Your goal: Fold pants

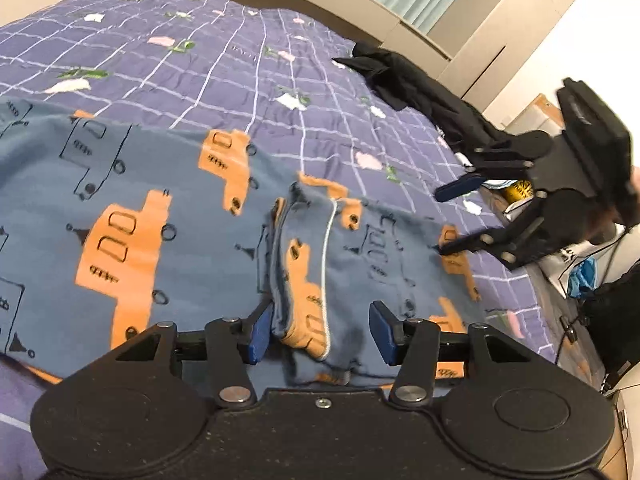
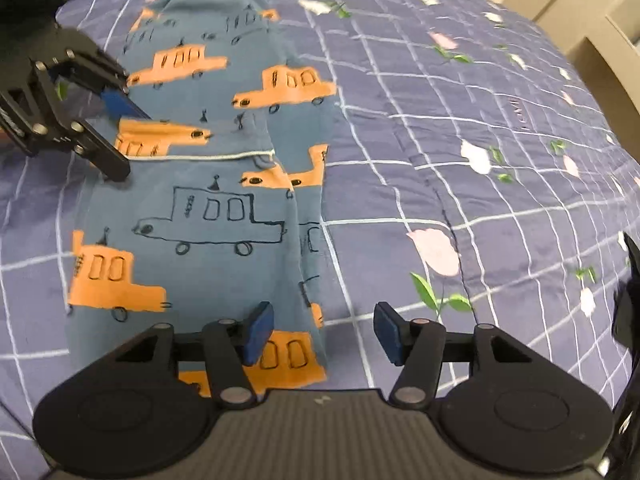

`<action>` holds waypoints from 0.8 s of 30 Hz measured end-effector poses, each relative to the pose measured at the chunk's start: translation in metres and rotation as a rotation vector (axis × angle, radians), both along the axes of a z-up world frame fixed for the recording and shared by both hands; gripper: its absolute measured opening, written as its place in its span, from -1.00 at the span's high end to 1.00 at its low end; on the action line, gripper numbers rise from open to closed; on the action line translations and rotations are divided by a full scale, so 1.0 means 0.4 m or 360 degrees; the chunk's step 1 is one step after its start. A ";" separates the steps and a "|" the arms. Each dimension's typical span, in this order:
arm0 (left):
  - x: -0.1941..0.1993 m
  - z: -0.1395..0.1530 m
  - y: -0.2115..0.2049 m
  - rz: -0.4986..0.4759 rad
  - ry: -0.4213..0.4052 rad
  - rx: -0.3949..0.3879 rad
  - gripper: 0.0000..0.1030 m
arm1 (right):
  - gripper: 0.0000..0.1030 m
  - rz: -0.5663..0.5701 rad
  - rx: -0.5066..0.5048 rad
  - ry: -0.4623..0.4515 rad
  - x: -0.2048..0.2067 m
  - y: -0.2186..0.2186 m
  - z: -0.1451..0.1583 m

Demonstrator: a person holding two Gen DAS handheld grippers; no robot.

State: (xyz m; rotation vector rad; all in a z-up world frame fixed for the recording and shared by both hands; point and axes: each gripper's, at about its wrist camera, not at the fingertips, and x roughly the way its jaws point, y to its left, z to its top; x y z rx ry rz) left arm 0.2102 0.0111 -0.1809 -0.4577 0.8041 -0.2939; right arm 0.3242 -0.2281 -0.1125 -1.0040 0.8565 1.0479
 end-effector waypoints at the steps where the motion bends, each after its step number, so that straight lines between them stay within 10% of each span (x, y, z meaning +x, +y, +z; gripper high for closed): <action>1: -0.001 -0.001 0.002 0.0002 0.0003 -0.0001 -0.04 | -0.40 -0.0007 0.0007 0.0033 -0.007 -0.009 0.000; 5: -0.015 0.014 0.027 0.0045 -0.0031 -0.0027 -0.10 | -0.33 0.0036 -0.0162 -0.0018 -0.029 -0.007 -0.017; 12: -0.097 0.063 0.179 0.0259 -0.0122 -0.0107 -0.32 | -0.41 0.0091 0.0002 0.0009 -0.030 0.147 0.122; 24: -0.194 0.082 0.499 0.0703 -0.0138 -0.0125 -0.40 | -0.44 0.0463 0.0146 0.0210 0.004 0.729 0.205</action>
